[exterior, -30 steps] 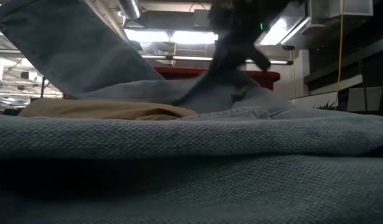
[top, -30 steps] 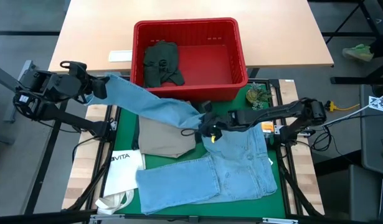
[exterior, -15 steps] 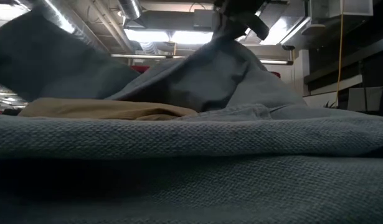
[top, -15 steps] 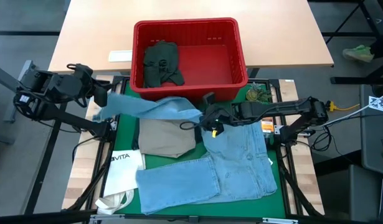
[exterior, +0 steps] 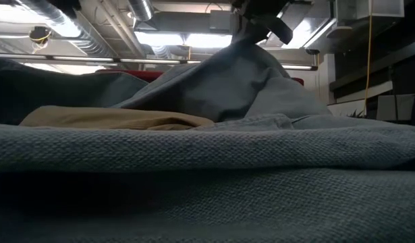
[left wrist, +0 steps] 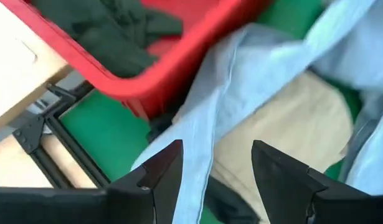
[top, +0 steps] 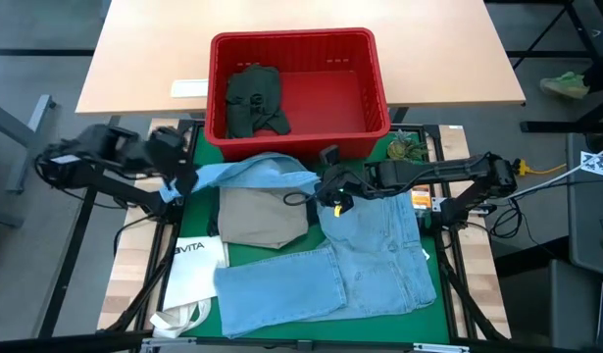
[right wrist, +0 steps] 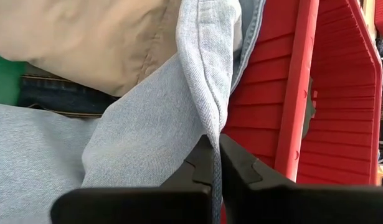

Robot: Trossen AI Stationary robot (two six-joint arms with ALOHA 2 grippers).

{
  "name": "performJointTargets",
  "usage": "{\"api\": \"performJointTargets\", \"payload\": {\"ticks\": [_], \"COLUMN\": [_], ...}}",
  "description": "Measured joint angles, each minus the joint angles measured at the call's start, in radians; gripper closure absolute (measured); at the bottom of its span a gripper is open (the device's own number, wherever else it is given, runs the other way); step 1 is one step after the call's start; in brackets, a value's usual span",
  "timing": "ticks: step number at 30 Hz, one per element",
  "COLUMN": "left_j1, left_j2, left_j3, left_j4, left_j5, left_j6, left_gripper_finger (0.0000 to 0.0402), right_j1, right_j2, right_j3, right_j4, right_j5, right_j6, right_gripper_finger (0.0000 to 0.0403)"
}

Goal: Fold Laundry from Bin
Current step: Fold the light blue pants

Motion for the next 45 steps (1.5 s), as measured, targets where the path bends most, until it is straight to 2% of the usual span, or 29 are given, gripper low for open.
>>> {"api": "performJointTargets", "payload": {"ticks": [5, 10, 12, 20, 22, 27, 31, 39, 45], "left_j1": [0.000, -0.004, -0.017, -0.081, -0.090, -0.104, -0.104, -0.083, -0.047], "left_j2": [0.040, 0.089, 0.113, 0.231, 0.263, 0.339, 0.389, 0.470, 0.511], "left_j3": [-0.120, -0.191, -0.215, -0.337, -0.367, -0.430, -0.467, -0.517, -0.518], "left_j4": [0.154, 0.413, 0.484, 0.531, 0.532, 0.537, 0.558, 0.596, 0.648], "left_j5": [0.044, 0.186, 0.211, 0.208, 0.183, -0.017, -0.119, -0.225, -0.242], "left_j6": [0.082, 0.180, 0.202, 0.208, 0.208, 0.204, 0.205, 0.205, 0.223], "left_gripper_finger": [0.0218, 0.0218, 0.0218, 0.0217, 0.0217, 0.0217, 0.0217, 0.0217, 0.0217], "right_j1": [0.000, 0.000, 0.000, 0.000, 0.000, 0.000, 0.000, 0.000, 0.000], "right_j2": [0.000, 0.000, 0.000, 0.000, 0.000, 0.000, 0.000, 0.000, 0.000], "right_j3": [0.000, 0.000, 0.000, 0.000, 0.000, 0.000, 0.000, 0.000, 0.000], "right_j4": [-0.002, -0.003, -0.003, -0.004, -0.004, -0.004, -0.004, -0.004, -0.004], "right_j5": [0.000, 0.000, 0.000, 0.000, 0.000, -0.001, -0.001, -0.001, -0.002], "right_j6": [0.000, -0.001, -0.001, -0.001, -0.001, -0.001, -0.001, -0.002, -0.005], "right_gripper_finger": [0.0398, 0.0395, 0.0393, 0.0396, 0.0394, 0.0395, 0.0396, 0.0392, 0.0391]}}
